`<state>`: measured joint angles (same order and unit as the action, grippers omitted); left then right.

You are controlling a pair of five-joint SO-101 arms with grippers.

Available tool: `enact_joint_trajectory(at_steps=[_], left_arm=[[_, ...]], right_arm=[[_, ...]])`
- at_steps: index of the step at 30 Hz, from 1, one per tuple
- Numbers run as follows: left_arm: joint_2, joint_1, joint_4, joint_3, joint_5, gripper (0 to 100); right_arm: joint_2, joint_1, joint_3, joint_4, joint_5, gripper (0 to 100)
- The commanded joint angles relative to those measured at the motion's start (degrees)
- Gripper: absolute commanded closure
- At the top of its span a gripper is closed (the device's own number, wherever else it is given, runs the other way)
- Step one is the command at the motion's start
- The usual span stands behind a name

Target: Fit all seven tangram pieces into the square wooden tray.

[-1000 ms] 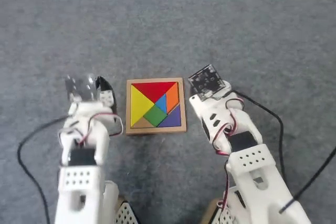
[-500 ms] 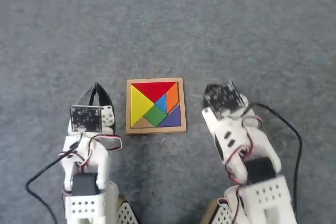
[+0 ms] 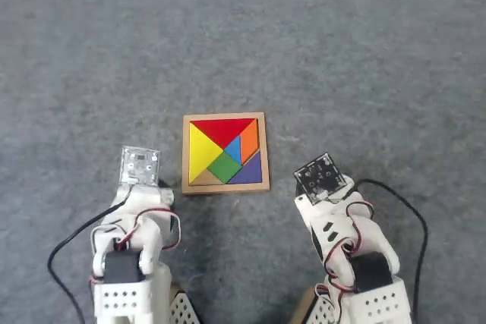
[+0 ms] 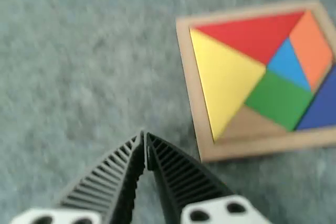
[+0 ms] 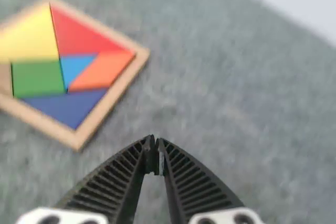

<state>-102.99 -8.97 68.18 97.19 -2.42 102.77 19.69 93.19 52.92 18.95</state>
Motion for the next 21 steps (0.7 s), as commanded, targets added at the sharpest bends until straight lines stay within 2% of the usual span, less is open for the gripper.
enact_joint_trajectory(at_steps=[1, 8, 21], left_arm=[[-0.8, -0.3, 3.6, -0.7, -0.3, 98], [-1.1, -0.4, 4.0, -0.7, -0.3, 98], [-1.1, -0.4, 4.0, -0.7, -0.3, 98]], right_arm=[[1.4, -1.8, 3.2, -0.2, 0.5, 98.7], [1.0, -7.0, 3.2, 5.7, 0.5, 98.7], [1.1, -6.7, 3.2, 5.7, 0.5, 98.6]])
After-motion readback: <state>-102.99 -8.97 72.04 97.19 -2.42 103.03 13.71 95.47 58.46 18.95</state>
